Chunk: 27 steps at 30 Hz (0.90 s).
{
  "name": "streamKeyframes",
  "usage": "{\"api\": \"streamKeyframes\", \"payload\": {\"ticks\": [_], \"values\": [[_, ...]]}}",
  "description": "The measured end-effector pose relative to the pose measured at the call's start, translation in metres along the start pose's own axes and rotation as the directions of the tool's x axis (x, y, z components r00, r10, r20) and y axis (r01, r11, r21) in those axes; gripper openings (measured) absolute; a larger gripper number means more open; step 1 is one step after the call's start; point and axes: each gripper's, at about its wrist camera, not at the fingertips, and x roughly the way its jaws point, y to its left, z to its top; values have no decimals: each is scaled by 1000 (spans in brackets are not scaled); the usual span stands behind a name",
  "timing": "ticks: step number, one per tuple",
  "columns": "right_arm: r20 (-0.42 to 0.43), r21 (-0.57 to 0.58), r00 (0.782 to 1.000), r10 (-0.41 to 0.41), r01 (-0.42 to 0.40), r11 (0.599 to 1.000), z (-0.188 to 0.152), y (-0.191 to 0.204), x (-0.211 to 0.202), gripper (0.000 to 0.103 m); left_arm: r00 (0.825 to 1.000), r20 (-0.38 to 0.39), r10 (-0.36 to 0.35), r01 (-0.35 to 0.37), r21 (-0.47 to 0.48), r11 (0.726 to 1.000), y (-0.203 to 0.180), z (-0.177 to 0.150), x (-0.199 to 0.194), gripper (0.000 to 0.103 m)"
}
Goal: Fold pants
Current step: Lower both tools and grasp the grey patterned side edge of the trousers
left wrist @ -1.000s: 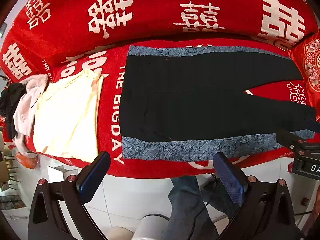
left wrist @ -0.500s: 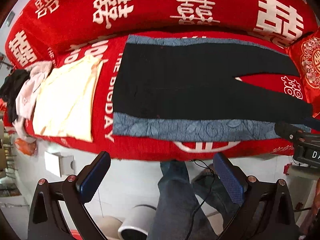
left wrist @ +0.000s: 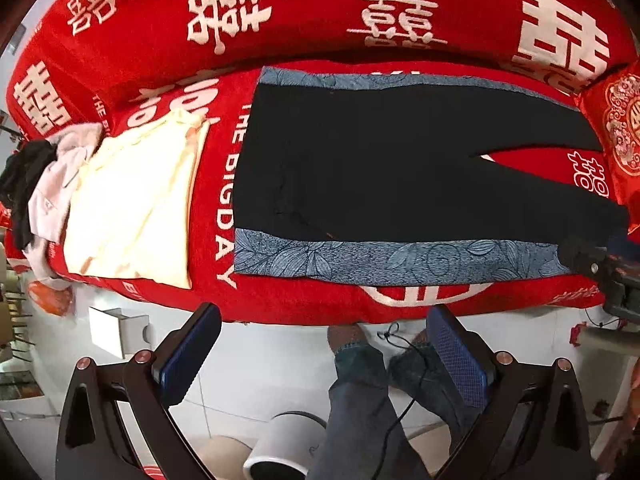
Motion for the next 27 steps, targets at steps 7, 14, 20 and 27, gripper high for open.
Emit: {"api": "streamKeyframes", "payload": {"ticks": [7, 14, 20, 27], "values": [[-85, 80, 996, 1, 6, 997, -10, 7, 37, 103, 997, -69, -25, 25, -5, 1000, 24, 7, 43, 103], [-121, 116, 991, 55, -40, 992, -17, 12, 82, 103, 992, -118, -45, 45, -4, 999, 31, 12, 100, 103], [-150, 121, 978, 142, -124, 985, -23, 16, 127, 103, 987, -133, -91, 88, -33, 996, 33, 13, 141, 103], [-149, 125, 943, 296, -279, 952, -28, 24, 158, 103, 983, -104, -149, 139, -97, 985, 38, 11, 170, 103]]}}
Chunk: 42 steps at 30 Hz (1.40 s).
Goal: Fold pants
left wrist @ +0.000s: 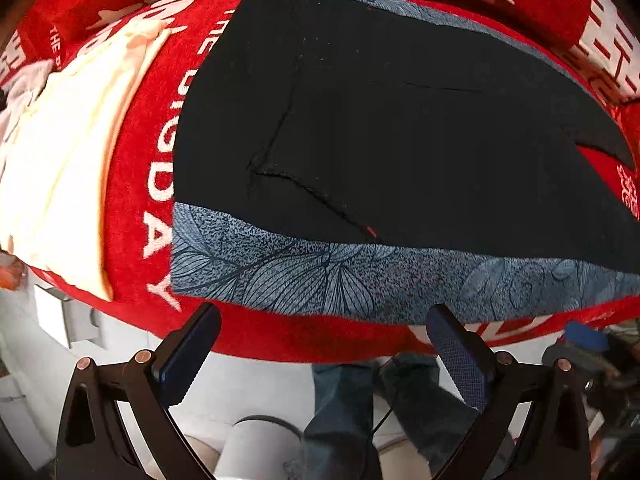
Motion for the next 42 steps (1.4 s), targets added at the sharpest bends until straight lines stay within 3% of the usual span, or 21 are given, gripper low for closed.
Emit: {"api": "streamKeyframes", "payload": {"ticks": [3, 7, 10, 12, 15, 17, 19, 23, 27, 28, 29, 30, 31, 32, 33, 34, 35, 37, 40, 42], "values": [[-7, 24, 993, 117, -116, 993, 0, -2, 16, 103, 999, 25, -31, 32, -5, 999, 5, 0, 2, 103], [9, 113, 956, 292, -291, 950, 1, -13, 37, 103, 987, 53, -154, 157, -53, 986, 25, -3, 4, 103], [25, 154, 934, 357, -356, 922, 1, -20, 54, 103, 968, 69, -239, 245, -95, 965, 43, -4, 11, 103], [34, 163, 921, 387, -387, 907, 3, -18, 62, 103, 962, 78, -262, 268, -90, 959, 50, -6, 14, 103], [61, 187, 883, 466, -469, 863, 7, -16, 71, 100, 956, 73, -283, 288, -68, 955, 53, -11, 17, 103], [73, 231, 867, 493, -496, 837, 10, -16, 78, 85, 949, 61, -310, 314, -68, 947, 50, -16, 18, 103], [67, 297, 857, 510, -505, 810, 14, -20, 90, 8, 938, 46, -342, 345, -75, 936, 50, -19, 20, 103], [111, 290, 807, 580, -585, 758, 23, -18, 77, 8, 917, 47, -396, 399, -102, 911, 41, -16, 23, 103], [110, 213, 774, 623, -631, 746, 27, -4, 47, 8, 869, 96, -486, 495, -192, 848, 39, 0, 25, 103], [103, 201, 775, 624, -631, 750, 29, -1, 43, 8, 858, 115, -501, 514, -220, 829, 39, 4, 25, 103], [99, 195, 775, 625, -631, 751, 30, 1, 41, 8, 857, 126, -500, 515, -233, 825, 39, 6, 26, 103], [93, 186, 776, 624, -629, 754, 32, 2, 38, 8, 863, 140, -485, 505, -247, 827, 40, 10, 27, 95], [87, 178, 779, 621, -625, 760, 31, 2, 38, 8, 874, 146, -464, 487, -257, 835, 40, 13, 28, 74], [77, 169, 786, 613, -616, 769, 32, 2, 39, 11, 885, 135, -446, 466, -263, 845, 40, 17, 32, 60], [68, 170, 795, 603, -605, 778, 32, 1, 41, 12, 887, 120, -446, 462, -263, 847, 41, 19, 36, 48], [62, 178, 803, 592, -593, 785, 33, 1, 43, 14, 884, 112, -453, 466, -262, 845, 42, 21, 39, 42], [56, 192, 812, 581, -579, 792, 32, -3, 47, 15, 885, 109, -453, 465, -254, 848, 43, 21, 38, 39], [68, 222, 834, 547, -548, 807, 26, -21, 48, 29, 885, 103, -453, 465, -221, 857, 41, 23, 34, 34], [131, 264, 838, 530, -545, 796, 12, -57, 43, 45, 881, 96, -463, 473, -171, 865, 35, 27, 23, 34], [170, 305, 835, 523, -549, 778, 4, -75, 42, 45, 882, 81, -465, 472, -145, 870, 31, 32, 21, 34]]}}
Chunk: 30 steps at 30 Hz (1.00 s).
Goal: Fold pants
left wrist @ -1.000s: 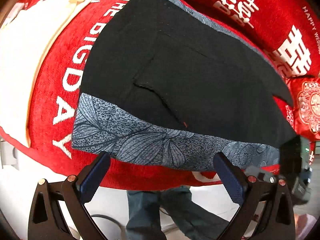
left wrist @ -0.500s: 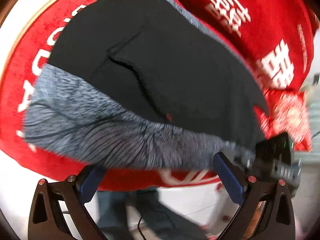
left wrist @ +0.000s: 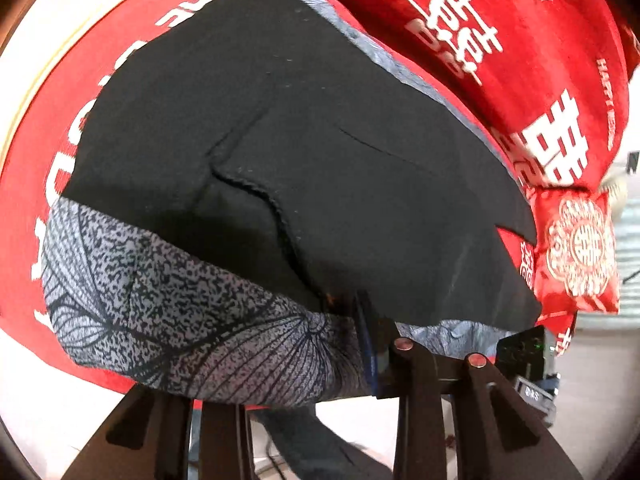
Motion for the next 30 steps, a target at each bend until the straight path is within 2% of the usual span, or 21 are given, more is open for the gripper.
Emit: {"api": "streamKeyframes", "payload": {"ticks": [3, 4, 7, 9, 11, 13, 14, 16, 19, 22, 24, 27, 30], "values": [[57, 74, 998, 37, -41, 996, 0, -22, -10, 45, 1000, -28, 6, -5, 21, 1000, 1, 4, 3, 34], [92, 116, 991, 98, -108, 987, 0, -30, -14, 45, 999, -37, 9, -8, 27, 1000, 2, 4, 4, 34], [153, 200, 966, 210, -238, 950, 0, -47, -13, 44, 998, -53, 26, -24, 44, 999, 3, 4, 9, 34], [184, 251, 961, 208, -250, 935, -2, -53, -14, 6, 997, -59, 43, -41, 39, 998, 5, 3, 13, 34], [192, 245, 968, 161, -206, 947, -1, -41, -19, 6, 998, -49, 38, -36, 24, 999, 3, 4, 12, 27], [155, 119, 985, 75, -94, 988, 8, -1, -31, 6, 998, -32, 48, -48, 11, 999, -3, 7, 5, 27], [138, 66, 989, 45, -54, 996, 15, 17, -35, 6, 999, -22, 48, -48, 3, 999, -6, 9, 0, 27], [95, -47, 995, -6, 10, 999, 38, 60, -43, 6, 999, 14, 46, -46, -17, 999, -16, 17, -15, 27], [30, -193, 998, -49, 54, 980, 82, 108, -58, 6, 997, 63, 46, -44, -30, 999, -33, 37, -34, 27], [-26, -281, 997, -69, 59, 958, 131, 145, -58, 6, 992, 117, 43, -40, -25, 999, -54, 71, -44, 27], [-62, -309, 994, -87, 64, 949, 162, 155, -54, 6, 988, 147, 53, -52, -13, 999, -64, 101, -43, 27], [-121, -314, 983, -139, 95, 945, 231, 169, -21, 8, 979, 181, 92, -93, 1, 996, -72, 152, -24, 28], [-164, -339, 963, -212, 147, 929, 274, 161, 14, 10, 975, 182, 126, -128, -4, 992, -63, 200, 13, 28]]}}
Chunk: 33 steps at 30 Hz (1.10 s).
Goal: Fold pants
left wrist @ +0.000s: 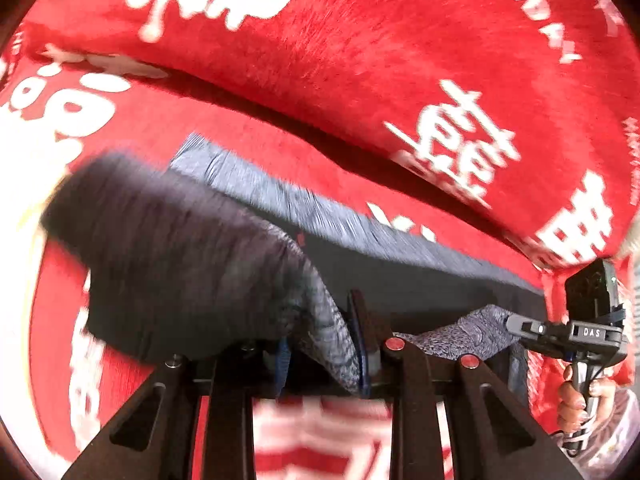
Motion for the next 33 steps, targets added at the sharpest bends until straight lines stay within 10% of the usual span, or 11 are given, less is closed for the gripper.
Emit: {"api": "streamKeyframes", "payload": {"ticks": [6, 11, 13, 21, 24, 30, 33], "values": [[-74, 74, 997, -10, 15, 997, 61, -47, 53, 11, 997, -26, 73, -75, -82, 994, 19, 32, 61, 28], [-56, -25, 998, -25, 23, 999, 46, -14, 30, 70, 995, -16, 102, -103, -43, 994, 12, 23, 14, 42], [-22, -75, 998, -52, 50, 996, 39, 5, 19, 71, 978, 57, 200, -199, -20, 980, 7, 17, -15, 76], [-69, -303, 970, -232, 201, 932, 26, 45, 69, 55, 953, 25, 301, -302, 68, 951, -3, 21, 34, 76], [-51, -317, 952, -300, 270, 909, 50, 35, 95, 46, 901, 54, 431, -434, 73, 898, 2, 32, 69, 84], [37, -88, 996, -87, 90, 992, 63, 14, 37, 50, 890, 45, 454, -456, 123, 882, -7, 25, 56, 85], [96, -92, 989, -113, 122, 988, 43, 12, 4, 58, 892, 32, 452, -450, 169, 877, -21, 5, 34, 85]]}}
